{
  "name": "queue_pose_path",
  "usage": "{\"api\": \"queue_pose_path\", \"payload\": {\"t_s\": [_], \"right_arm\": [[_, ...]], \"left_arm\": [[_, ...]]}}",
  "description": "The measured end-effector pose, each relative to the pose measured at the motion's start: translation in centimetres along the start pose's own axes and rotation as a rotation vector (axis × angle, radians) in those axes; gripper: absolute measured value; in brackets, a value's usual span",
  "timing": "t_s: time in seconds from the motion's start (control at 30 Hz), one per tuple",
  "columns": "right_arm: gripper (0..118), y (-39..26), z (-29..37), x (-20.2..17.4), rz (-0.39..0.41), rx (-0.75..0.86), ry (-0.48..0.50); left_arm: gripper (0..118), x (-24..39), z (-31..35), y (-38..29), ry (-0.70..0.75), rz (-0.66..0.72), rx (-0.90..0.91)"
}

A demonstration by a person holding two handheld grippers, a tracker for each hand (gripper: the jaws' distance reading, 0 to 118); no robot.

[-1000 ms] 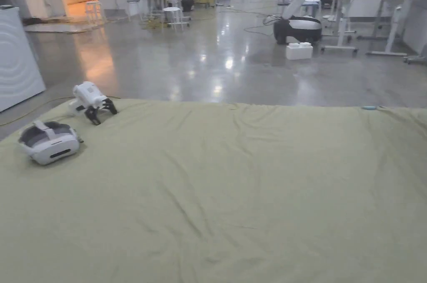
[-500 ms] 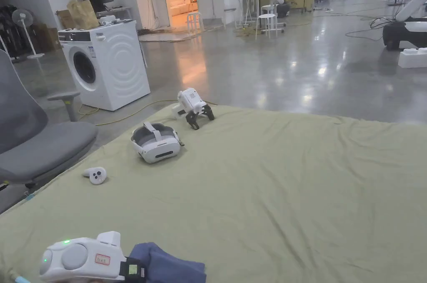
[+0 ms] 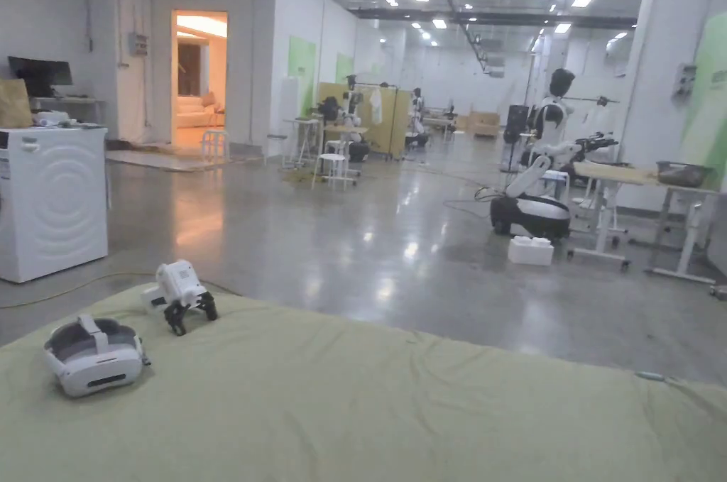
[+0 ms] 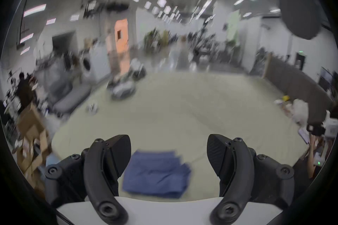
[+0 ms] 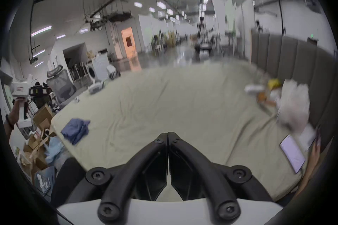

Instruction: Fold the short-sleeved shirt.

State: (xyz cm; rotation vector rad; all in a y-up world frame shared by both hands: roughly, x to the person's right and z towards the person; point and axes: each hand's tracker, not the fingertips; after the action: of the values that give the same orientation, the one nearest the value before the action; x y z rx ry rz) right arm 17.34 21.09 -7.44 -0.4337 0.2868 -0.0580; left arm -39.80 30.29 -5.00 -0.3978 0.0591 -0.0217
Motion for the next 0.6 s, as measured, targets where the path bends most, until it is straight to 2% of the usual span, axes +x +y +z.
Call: {"api": "queue_pose_path", "payload": {"t_s": [0.07, 0.13, 0.2, 0.23, 0.33, 0.37, 0.43, 0.6], "right_arm": [[0, 1.7, 2.1, -0.1, -0.012, 0.095, -0.019], [0, 2.8, 3.6, -0.3, -0.023, 0.174, -0.036], [0, 3.4, 5.2, -0.7, -0.036, 0.245, -0.061], [0, 3.7, 5.7, -0.8, -0.034, 0.268, -0.067], [0, 3.9, 7.4, -1.7, -0.005, 0.316, -0.098], [0, 4.0, 7.9, -2.1, 0.026, 0.336, -0.101], [0, 4.0, 8.9, -2.8, 0.070, 0.346, -0.122], [0, 3.6, 10.0, -3.6, 0.084, 0.368, -0.116]], "left_arm": [[86, 5.0, 3.4, 1.0, -0.004, -0.021, 0.192], [84, 9.0, 5.3, 1.2, -0.019, -0.033, 0.298], [75, 12.0, 5.7, 0.3, 0.000, -0.063, 0.368], [67, 13.5, 6.1, 0.0, 0.019, -0.101, 0.376], [34, 15.9, 6.8, -0.8, 0.032, -0.120, 0.388], [21, 16.2, 7.2, -1.0, 0.030, -0.117, 0.394], [3, 16.8, 8.1, -1.0, 0.043, -0.114, 0.399], [0, 17.8, 9.5, -1.7, 0.080, -0.128, 0.426]]}}
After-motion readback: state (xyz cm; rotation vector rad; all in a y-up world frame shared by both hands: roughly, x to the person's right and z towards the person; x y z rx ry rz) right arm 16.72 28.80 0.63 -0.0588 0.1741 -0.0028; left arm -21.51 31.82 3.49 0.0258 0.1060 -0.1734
